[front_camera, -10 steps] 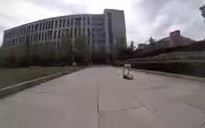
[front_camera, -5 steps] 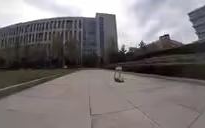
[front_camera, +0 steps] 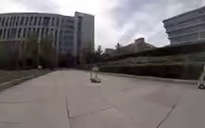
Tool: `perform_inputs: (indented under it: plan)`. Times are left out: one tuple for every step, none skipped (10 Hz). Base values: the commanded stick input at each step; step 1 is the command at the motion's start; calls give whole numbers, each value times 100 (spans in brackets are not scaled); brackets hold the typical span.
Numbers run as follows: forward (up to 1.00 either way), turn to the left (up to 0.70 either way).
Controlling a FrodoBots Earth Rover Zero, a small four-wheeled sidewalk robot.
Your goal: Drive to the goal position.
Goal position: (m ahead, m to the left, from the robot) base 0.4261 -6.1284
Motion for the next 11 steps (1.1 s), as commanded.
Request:
perform_inputs:
  plan:
    - [0, -45]
    - [0, -45]
    - [0, -45]
    - [0, -45]
    - [0, -45]
    - [0, -45]
    - [0, -45]
    - [0, -45]
    - [0, -45]
    - [0, -45]
    - [0, -45]
